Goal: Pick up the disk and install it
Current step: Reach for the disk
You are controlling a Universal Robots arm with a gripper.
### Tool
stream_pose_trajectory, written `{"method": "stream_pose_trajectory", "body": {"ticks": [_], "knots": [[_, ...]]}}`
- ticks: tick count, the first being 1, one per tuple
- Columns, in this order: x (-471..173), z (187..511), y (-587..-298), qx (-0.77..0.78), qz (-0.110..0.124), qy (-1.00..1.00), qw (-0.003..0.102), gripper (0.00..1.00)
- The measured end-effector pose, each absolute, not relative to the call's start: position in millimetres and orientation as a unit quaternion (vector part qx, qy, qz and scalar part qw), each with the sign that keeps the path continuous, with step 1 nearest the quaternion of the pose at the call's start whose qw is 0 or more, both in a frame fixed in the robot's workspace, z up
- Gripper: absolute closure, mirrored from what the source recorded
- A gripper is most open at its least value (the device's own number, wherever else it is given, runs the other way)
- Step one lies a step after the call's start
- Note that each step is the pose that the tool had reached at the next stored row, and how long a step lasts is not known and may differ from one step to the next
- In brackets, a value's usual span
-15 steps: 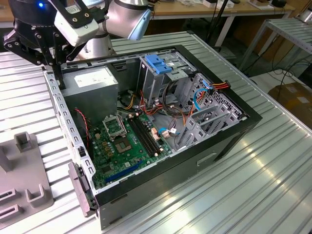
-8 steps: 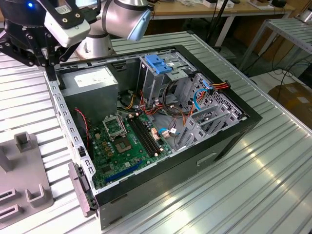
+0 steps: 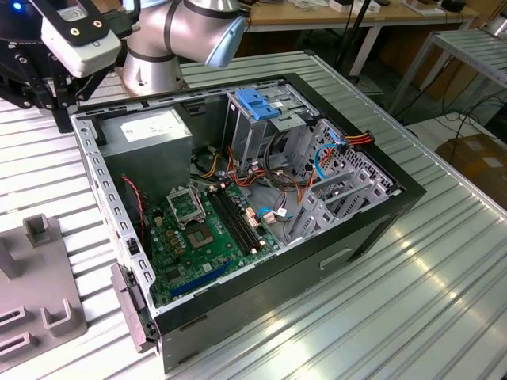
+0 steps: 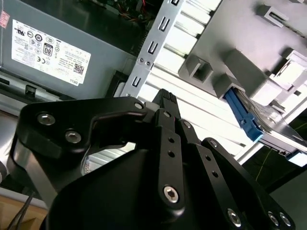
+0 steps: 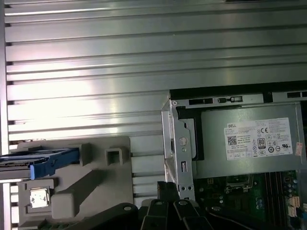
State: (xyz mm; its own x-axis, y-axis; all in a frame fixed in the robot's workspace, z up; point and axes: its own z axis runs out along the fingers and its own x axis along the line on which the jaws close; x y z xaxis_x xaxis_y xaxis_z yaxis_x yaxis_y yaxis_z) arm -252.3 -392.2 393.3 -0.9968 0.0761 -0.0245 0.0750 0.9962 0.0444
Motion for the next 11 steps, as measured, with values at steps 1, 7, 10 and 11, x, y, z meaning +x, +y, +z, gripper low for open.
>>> {"method": "stream_pose_trajectory", "body": {"ticks": [1, 7, 10, 11], "knots": [[-256.6, 393.3, -392.1, 0.038, 0.022, 0.999, 0.013, 0.9], [-279.0, 393.0, -385.9, 0.038, 0.021, 0.999, 0.006, 0.9], [-293.1, 392.9, -380.2, 0.038, 0.021, 0.999, 0.006, 0.9], [-298.9, 392.9, -378.6, 0.038, 0.021, 0.999, 0.006, 0.9]]}}
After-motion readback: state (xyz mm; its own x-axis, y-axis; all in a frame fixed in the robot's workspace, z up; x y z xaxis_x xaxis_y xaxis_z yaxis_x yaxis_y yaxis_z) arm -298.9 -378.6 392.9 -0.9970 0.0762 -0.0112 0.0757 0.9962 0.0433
